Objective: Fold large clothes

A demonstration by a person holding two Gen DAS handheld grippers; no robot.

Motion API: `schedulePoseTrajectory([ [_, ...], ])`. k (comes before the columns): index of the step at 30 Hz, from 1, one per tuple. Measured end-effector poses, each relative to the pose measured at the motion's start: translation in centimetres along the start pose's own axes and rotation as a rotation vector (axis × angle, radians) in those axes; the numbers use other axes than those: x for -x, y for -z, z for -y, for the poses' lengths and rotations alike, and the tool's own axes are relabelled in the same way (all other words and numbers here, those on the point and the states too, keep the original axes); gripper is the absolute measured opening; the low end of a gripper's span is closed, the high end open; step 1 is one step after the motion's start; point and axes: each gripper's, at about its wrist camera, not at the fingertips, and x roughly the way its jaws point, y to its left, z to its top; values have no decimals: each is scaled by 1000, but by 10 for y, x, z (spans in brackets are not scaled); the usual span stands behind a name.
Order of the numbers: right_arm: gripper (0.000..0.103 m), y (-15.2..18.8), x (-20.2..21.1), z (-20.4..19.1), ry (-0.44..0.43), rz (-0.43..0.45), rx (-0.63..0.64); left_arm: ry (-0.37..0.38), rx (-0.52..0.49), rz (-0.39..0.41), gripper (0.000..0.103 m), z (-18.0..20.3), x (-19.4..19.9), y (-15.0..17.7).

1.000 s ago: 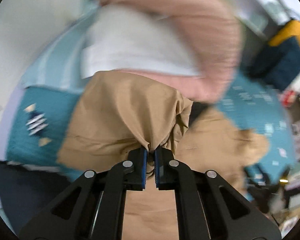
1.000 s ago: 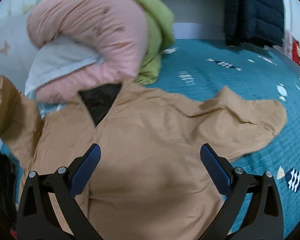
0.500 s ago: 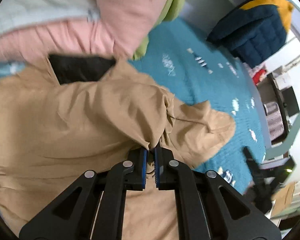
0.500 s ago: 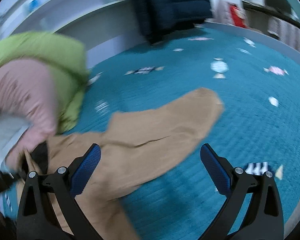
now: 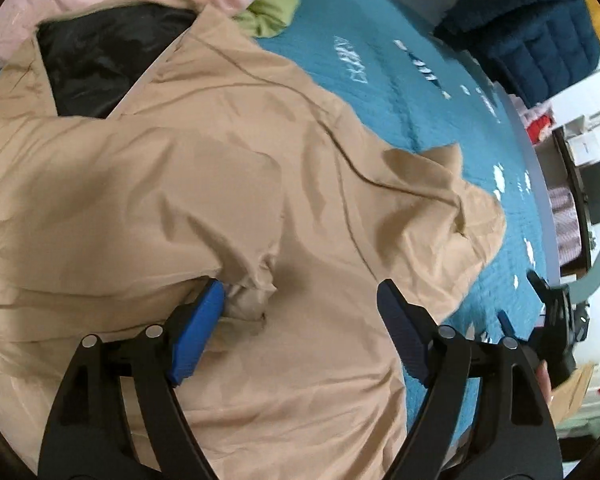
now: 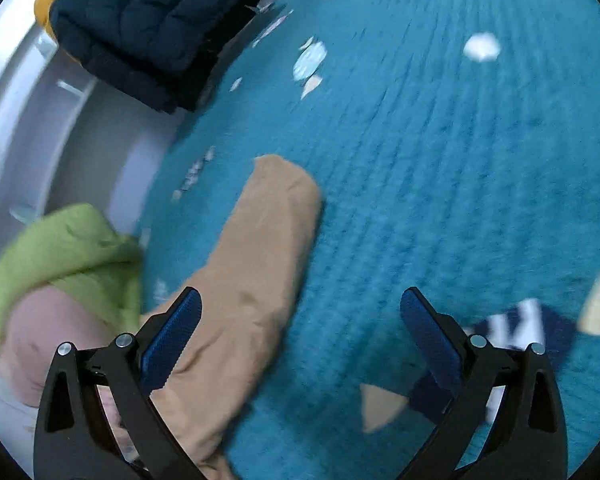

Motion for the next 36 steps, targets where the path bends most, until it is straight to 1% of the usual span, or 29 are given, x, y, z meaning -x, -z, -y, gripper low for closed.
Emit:
schedulePoseTrajectory([
  [2,96,-2,-10,-4,-68,-13,12,0,-13,42,80,4,11,3],
  [3,96,-3,-14,-7,-87,-17,18,-3,-18,59,80,5,14,5],
  [5,96,-3,-25,-12,-106,-26,30,-30,-32,131,80,4,35,13],
  [6,96,-3,-30,-12,-114,-33,30,-45,-31,157,82,4,42,16],
  [8,95,-2,-44,-12,-124,-60,21,-112,-12,241,85,-8,65,30],
  [10,95,1,-59,-11,-148,-86,19,-160,6,289,85,-21,79,44],
  [11,92,1,-62,-13,-139,-74,49,-188,22,311,85,-31,85,52],
  [12,79,1,-63,-16,-124,-58,87,-223,49,326,85,-42,91,61],
  [13,69,1,-68,-20,-116,-62,113,-246,71,333,85,-52,96,69],
  [14,45,3,-71,-19,-131,-77,115,-263,92,341,86,-62,100,76],
  [15,30,4,-77,-18,-133,-97,111,-298,125,346,85,-76,104,84],
  [16,25,5,-81,-18,-125,-105,115,-325,145,343,85,-84,106,85],
  [17,11,7,-82,-19,-137,-94,129,-343,165,340,85,-93,108,88],
  [18,9,8,-82,-22,-144,-84,133,-350,186,345,86,-103,113,89],
  [19,8,8,-79,-26,-147,-68,136,-373,221,363,86,-112,118,90],
  [20,7,9,-73,-37,-158,-36,165,-394,238,383,86,-118,121,92],
  [21,7,12,-66,-54,-160,-3,219,-415,245,400,86,-123,123,94],
  [22,7,17,-58,-73,-171,27,282,-455,254,406,86,-129,123,96],
  [23,7,22,-51,-89,-184,48,330,-484,258,401,86,-136,123,97],
  [25,7,40,-32,-132,-223,87,451,-509,286,397,86,-150,121,101],
  [27,7,64,-16,-171,-281,102,552,-504,317,393,86,-161,124,106],
  [28,7,77,-7,-189,-313,100,596,-501,332,399,86,-166,127,108],
  [30,7,118,12,-234,-392,88,708,-507,341,424,86,-172,136,113],
  [31,7,145,19,-257,-432,69,775,-510,346,434,86,-172,139,113],
  [33,7,190,27,-287,-492,22,853,-519,371,472,85,-178,152,117],
  [34,7,223,27,-304,-517,-22,909,-534,384,488,85,-179,157,118],
  [36,7,272,21,-320,-524,-94,990,-570,404,509,86,-186,169,123],
])
